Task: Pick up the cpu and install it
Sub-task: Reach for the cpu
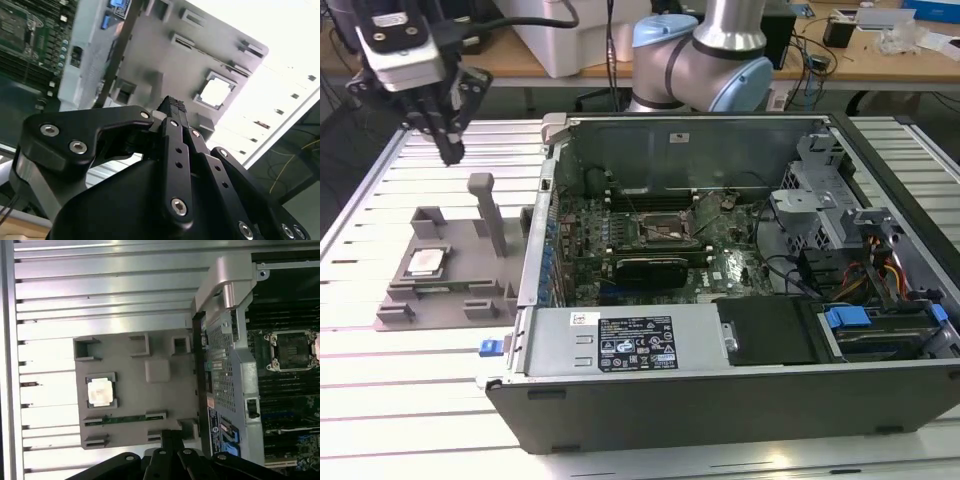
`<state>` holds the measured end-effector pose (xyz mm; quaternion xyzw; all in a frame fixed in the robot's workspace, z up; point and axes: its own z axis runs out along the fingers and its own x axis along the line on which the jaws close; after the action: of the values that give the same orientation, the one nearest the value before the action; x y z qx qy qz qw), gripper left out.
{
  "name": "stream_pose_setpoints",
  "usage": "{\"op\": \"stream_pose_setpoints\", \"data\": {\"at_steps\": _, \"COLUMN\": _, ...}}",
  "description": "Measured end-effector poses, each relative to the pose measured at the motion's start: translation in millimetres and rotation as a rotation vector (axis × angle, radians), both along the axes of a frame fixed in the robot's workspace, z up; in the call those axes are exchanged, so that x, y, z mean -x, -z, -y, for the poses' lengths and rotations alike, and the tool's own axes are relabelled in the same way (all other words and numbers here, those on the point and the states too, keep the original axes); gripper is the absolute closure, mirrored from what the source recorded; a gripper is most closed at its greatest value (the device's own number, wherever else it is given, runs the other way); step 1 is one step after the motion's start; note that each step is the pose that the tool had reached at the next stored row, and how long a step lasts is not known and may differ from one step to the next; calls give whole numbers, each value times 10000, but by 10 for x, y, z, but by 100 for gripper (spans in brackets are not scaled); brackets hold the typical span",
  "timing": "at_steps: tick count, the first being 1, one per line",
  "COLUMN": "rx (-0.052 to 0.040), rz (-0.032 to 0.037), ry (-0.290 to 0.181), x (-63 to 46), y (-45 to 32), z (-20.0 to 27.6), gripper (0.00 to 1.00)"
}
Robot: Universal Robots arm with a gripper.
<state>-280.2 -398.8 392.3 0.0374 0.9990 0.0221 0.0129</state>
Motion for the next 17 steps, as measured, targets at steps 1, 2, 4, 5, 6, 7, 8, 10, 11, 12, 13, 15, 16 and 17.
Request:
{"op": "stream_pose_setpoints", "data": {"at_steps": 1, "rx": 0, "rz": 0, "ry": 0, "x": 45, "y": 1, "z": 0, "gripper": 89}}
{"op": "stream_pose_setpoints", "data": {"at_steps": 2, "rx": 0, "rz": 0, "ry": -2, "x": 93, "y": 2, "z": 0, "gripper": 89}}
{"op": "stream_pose_setpoints", "data": {"at_steps": 4, "rx": 0, "rz": 0, "ry": 0, "x": 270, "y": 21, "z": 0, "gripper": 89}}
{"op": "stream_pose_setpoints", "data": {"at_steps": 5, "rx": 0, "rz": 0, "ry": -2, "x": 353, "y": 32, "z": 0, "gripper": 89}}
{"op": "stream_pose_setpoints", "data": {"at_steps": 6, "rx": 0, "rz": 0, "ry": -2, "x": 395, "y": 36, "z": 0, "gripper": 89}}
{"op": "stream_pose_setpoints", "data": {"at_steps": 7, "rx": -1, "rz": 1, "ry": -1, "x": 461, "y": 42, "z": 0, "gripper": 89}}
{"op": "stream_pose_setpoints", "data": {"at_steps": 8, "rx": 1, "rz": -1, "ry": 0, "x": 547, "y": 48, "z": 0, "gripper": 89}}
{"op": "stream_pose_setpoints", "data": {"at_steps": 10, "rx": 0, "rz": 0, "ry": -1, "x": 717, "y": 60, "z": 0, "gripper": 89}}
{"op": "stream_pose_setpoints", "data": {"at_steps": 11, "rx": 1, "rz": -1, "ry": -1, "x": 767, "y": 62, "z": 0, "gripper": 89}}
{"op": "stream_pose_setpoints", "data": {"at_steps": 12, "rx": 0, "rz": 0, "ry": 0, "x": 817, "y": 65, "z": 0, "gripper": 89}}
{"op": "stream_pose_setpoints", "data": {"at_steps": 13, "rx": 0, "rz": -1, "ry": -1, "x": 881, "y": 66, "z": 0, "gripper": 89}}
{"op": "stream_pose_setpoints", "data": {"at_steps": 15, "rx": 1, "rz": -1, "ry": -1, "x": 927, "y": 67, "z": 0, "gripper": 89}}
{"op": "stream_pose_setpoints", "data": {"at_steps": 16, "rx": 0, "rz": 0, "ry": 0, "x": 938, "y": 67, "z": 0, "gripper": 89}}
{"op": "stream_pose_setpoints", "data": {"at_steps": 17, "rx": 0, "rz": 1, "ry": -3, "x": 938, "y": 67, "z": 0, "gripper": 89}}
